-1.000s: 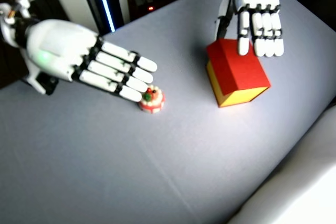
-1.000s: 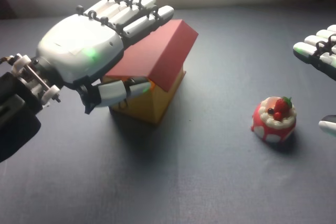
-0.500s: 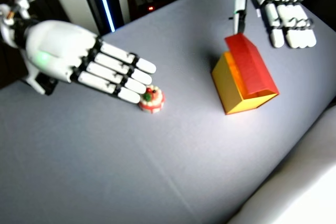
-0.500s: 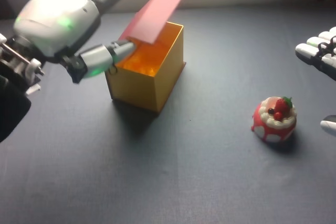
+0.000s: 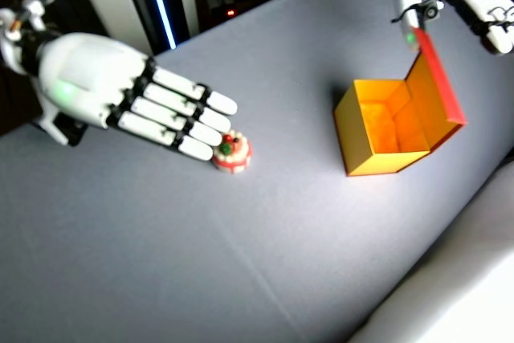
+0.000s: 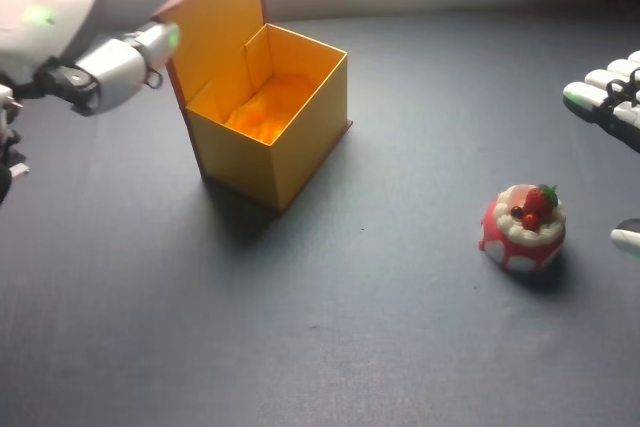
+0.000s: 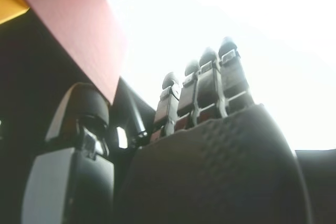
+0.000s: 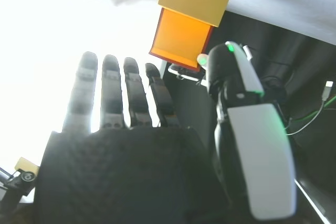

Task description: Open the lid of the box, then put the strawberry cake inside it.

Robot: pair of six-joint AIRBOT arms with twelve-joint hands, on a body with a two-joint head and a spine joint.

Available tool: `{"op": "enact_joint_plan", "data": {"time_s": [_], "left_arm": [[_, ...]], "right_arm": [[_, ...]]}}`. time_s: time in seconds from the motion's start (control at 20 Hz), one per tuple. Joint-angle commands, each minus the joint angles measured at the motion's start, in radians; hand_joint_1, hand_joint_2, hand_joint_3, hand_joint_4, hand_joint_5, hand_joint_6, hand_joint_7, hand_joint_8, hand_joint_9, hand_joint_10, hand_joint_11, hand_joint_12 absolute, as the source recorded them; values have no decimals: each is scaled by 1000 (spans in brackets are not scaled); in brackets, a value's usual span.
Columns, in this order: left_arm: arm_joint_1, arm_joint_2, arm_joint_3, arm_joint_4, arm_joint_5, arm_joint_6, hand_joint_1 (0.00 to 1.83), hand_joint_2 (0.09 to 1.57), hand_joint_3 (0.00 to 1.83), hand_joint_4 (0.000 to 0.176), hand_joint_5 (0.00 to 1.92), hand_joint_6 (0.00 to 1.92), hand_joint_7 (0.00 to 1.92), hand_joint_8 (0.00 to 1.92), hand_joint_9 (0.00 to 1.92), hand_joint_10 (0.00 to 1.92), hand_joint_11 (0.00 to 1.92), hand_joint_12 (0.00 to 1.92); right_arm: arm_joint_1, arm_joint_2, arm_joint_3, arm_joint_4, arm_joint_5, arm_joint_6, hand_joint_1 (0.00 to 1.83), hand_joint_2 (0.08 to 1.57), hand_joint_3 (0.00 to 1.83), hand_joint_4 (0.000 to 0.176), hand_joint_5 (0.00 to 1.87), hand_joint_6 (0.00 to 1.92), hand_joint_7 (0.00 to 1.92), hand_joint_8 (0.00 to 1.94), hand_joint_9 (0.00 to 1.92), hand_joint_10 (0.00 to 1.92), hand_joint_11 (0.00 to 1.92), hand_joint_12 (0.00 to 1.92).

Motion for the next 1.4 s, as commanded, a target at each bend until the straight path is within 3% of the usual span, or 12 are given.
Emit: {"op": "enact_joint_plan", "data": {"time_s": [0.0, 0.15, 0.25, 0.4, 0.5, 0.7, 0.8, 0.9, 0.95, 1.15, 1.25, 1.35], "left_arm": [[2, 13, 12, 5, -133, -8, 363, 1430, 8, 75, 0, 0, 0, 0, 0, 0, 0, 0], [25, 16, 29, -39, -123, -34, 463, 1427, 0, 56, 0, 0, 0, 0, 0, 0, 18, 9], [44, 28, 19, -20, -124, -36, 478, 1400, 0, 88, 0, 0, 0, 0, 0, 0, 0, 0], [68, 55, -11, 62, -99, -30, 588, 1364, 0, 72, 0, 0, 0, 0, 0, 0, 9, 5], [83, 74, -39, 122, -90, -21, 546, 1365, 0, 92, 0, 0, 0, 0, 0, 0, 0, 0], [106, 118, -104, 294, -74, -21, 539, 1376, 2, 89, 0, 0, 0, 0, 0, 0, 0, 0], [120, 146, -139, 375, -53, -23, 533, 1377, 0, 111, 0, 0, 0, 0, 0, 0, 0, 0], [153, 182, -176, 430, -48, -32, 525, 1361, 0, 101, 86, 35, 0, 0, 0, 0, 0, 0], [168, 193, -184, 452, -40, -52, 711, 1375, 0, 0, 330, 120, 63, 20, 0, 0, 0, 0], [223, 225, -217, 502, -46, -93, 663, 1403, 8, 0, 375, 62, 111, 2, 30, 11, 11, 7], [244, 234, -228, 514, -54, -106, 607, 1412, 0, 0, 429, 18, 146, 6, 71, 4, 0, 250], [249, 235, -232, 520, -57, -114, 579, 1423, 3, 0, 425, 11, 140, 0, 66, 1, 0, 283]], "right_arm": [[1, 1, 6, 2, 125, 3, 546, 1323, 2, 0, 0, 0, 0, 0, 0, 0, 0, 0], [1, 0, 6, 2, 125, 4, 542, 1325, 2, 0, 0, 0, 0, 0, 0, 0, 0, 0], [1, 0, 6, 2, 125, 7, 539, 1320, 0, 0, 0, 0, 0, 0, 0, 0, 0, 0], [1, 0, 6, -8, 125, 12, 592, 1309, 0, 0, 0, 0, 0, 0, 0, 0, 0, 0], [1, 0, 8, -19, 124, 28, 587, 1312, 0, 0, 0, 0, 0, 0, 0, 0, 0, 0], [15, -4, 34, -57, 78, 92, 580, 1271, 0, 0, 0, 0, 0, 0, 4, 2, 0, 0], [41, -12, 48, -80, 34, 106, 668, 1245, 0, 0, 0, 0, 0, 0, 18, 8, 0, 0], [85, -40, 77, -110, -33, 129, 687, 1234, 0, 0, 3, 1, 0, 0, 26, 12, 0, 0], [106, -59, 95, -120, -68, 137, 747, 1209, 0, 0, 2, 0, 13, 4, 41, 19, 0, 0], [174, -124, 153, -147, -194, 148, 794, 1185, 0, 0, 61, 24, 57, 18, 81, 36, 61, 32], [202, -161, 186, -150, -251, 148, 886, 1124, 12, 0, 121, 25, 136, 33, 142, 57, 1, 766], [222, -190, 213, -150, -294, 148, 934, 1125, 5, 0, 144, 22, 151, 13, 166, 93, 0, 1023]]}}
